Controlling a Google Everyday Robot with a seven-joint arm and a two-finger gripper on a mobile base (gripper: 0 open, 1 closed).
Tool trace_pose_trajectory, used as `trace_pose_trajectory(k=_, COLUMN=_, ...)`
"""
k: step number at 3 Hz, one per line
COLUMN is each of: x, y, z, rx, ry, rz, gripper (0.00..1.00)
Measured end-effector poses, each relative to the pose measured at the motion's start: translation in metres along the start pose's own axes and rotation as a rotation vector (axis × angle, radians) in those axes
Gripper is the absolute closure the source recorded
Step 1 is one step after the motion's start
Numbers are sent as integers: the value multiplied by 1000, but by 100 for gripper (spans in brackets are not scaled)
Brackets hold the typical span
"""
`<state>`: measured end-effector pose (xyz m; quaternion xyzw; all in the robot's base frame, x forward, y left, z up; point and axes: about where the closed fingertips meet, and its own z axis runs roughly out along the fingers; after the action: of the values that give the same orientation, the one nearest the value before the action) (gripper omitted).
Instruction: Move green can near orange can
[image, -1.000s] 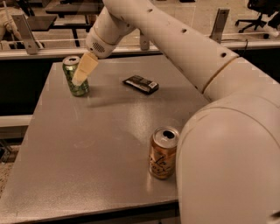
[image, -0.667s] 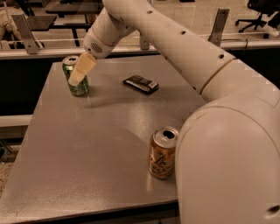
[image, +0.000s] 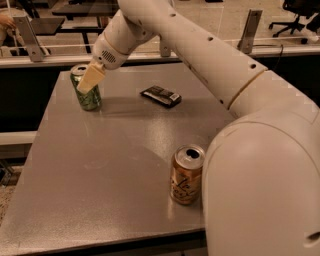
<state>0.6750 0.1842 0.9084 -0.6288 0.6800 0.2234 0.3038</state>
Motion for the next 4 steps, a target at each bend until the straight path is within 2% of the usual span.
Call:
trace_pose_trajectory(k=1, x=-3, y=6, z=-4, rx=-19, ry=-15, rz=-8, gripper=70)
trace_pose_trajectory(k=2, x=-3, y=17, z=-30, rx=-21, ry=-32, rz=-37, gripper=95)
trace_pose_trajectory(k=3, x=18, y=44, z=-79, rx=-22, ry=-62, rz=-75, gripper=100)
trace_pose_trajectory(k=4, x=49, y=64, z=-110, rx=-13, ry=-62, rz=-83, gripper=100)
